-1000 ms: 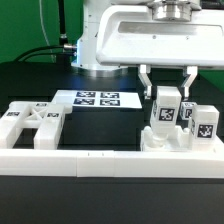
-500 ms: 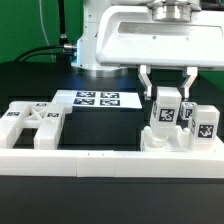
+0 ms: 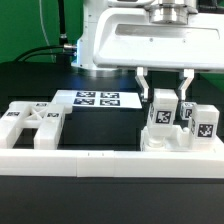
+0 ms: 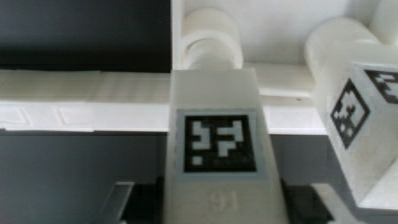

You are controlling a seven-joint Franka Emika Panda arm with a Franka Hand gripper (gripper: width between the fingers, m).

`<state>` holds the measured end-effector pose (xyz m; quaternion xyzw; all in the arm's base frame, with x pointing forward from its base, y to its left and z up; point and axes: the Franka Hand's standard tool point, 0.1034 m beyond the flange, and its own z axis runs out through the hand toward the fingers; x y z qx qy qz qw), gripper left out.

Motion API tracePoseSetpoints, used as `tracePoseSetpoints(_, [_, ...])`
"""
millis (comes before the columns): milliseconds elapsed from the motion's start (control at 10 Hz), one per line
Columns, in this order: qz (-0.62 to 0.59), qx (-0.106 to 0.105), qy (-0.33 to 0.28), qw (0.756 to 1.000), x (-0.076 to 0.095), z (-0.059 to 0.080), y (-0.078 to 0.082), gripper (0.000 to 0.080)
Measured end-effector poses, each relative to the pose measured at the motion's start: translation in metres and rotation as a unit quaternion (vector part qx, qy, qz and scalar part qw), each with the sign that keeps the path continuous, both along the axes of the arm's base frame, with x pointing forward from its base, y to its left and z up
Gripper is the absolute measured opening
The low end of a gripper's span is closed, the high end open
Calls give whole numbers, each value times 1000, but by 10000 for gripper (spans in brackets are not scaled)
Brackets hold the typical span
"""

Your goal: Assemble chair

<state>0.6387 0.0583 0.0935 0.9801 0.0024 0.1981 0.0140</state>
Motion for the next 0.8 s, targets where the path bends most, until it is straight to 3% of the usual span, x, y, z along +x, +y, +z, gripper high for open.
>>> tracePoseSetpoints(800, [5,-9,-43,999,-12,-11,1,287])
